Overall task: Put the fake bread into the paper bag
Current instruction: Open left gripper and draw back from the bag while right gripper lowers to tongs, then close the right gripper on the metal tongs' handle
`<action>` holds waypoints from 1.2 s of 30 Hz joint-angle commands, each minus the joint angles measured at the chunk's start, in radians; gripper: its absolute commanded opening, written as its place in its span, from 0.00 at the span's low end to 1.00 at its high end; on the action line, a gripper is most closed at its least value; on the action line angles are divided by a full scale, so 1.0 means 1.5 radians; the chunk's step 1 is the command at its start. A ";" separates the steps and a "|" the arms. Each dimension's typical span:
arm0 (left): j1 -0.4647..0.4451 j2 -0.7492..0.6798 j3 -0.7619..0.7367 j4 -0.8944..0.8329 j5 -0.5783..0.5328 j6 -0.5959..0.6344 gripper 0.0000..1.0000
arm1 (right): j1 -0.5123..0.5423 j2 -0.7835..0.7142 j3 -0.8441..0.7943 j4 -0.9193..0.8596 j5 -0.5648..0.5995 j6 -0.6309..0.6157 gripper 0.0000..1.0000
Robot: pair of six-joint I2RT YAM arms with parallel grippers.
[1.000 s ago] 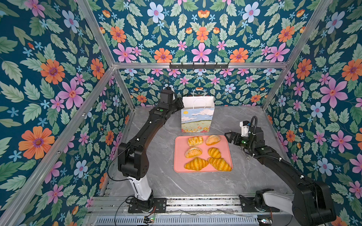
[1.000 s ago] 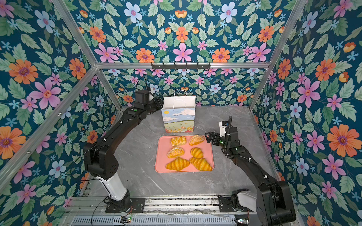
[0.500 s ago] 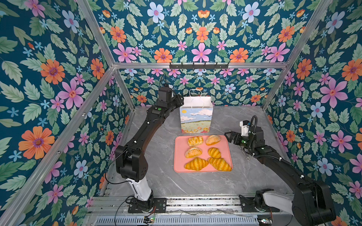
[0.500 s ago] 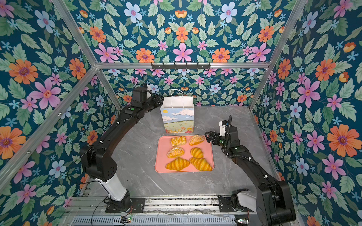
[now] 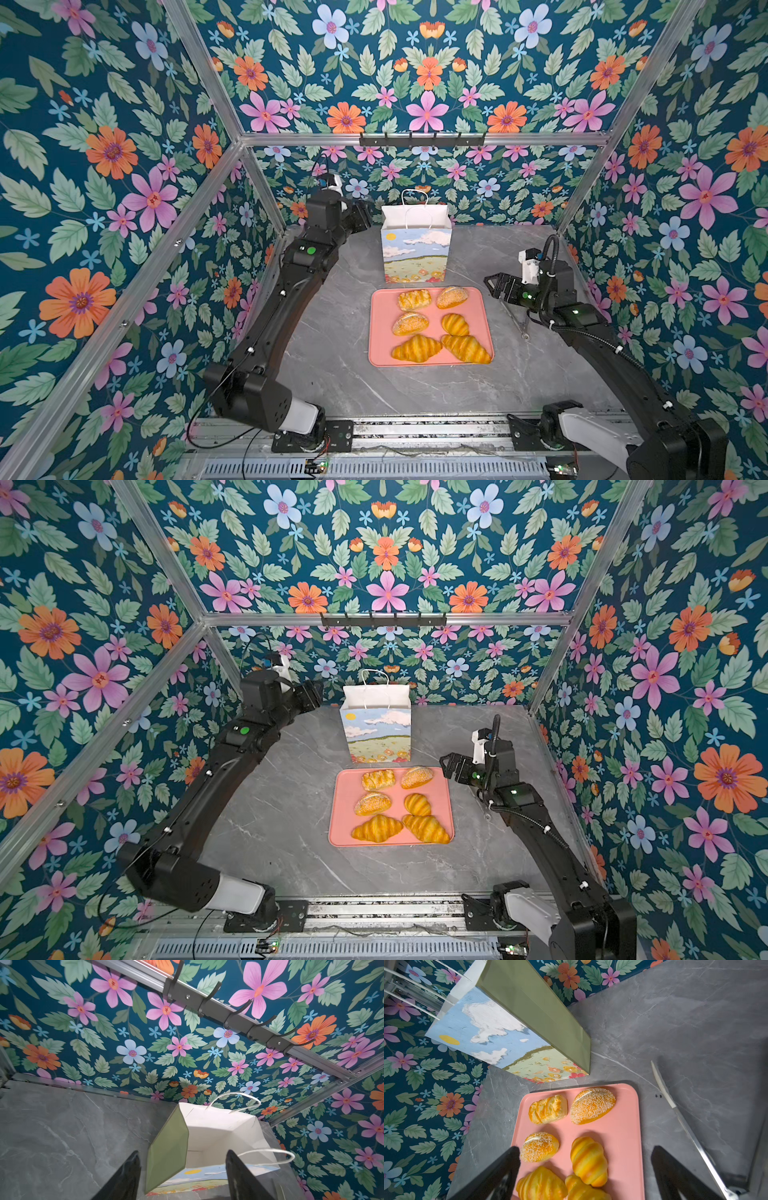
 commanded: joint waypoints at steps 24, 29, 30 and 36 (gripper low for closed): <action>0.004 -0.157 -0.432 0.330 -0.079 0.150 0.85 | -0.005 0.054 -0.092 -0.162 0.298 -0.056 0.99; 0.004 -0.155 -0.435 0.341 -0.070 0.139 0.85 | -0.030 0.086 -0.102 -0.093 0.261 -0.088 0.99; 0.004 -0.156 -0.436 0.342 -0.067 0.137 0.85 | -0.053 0.100 -0.096 -0.094 0.241 -0.092 0.99; 0.004 -0.167 -0.456 0.361 -0.042 0.135 0.85 | -0.124 0.163 -0.065 -0.093 0.189 -0.107 0.99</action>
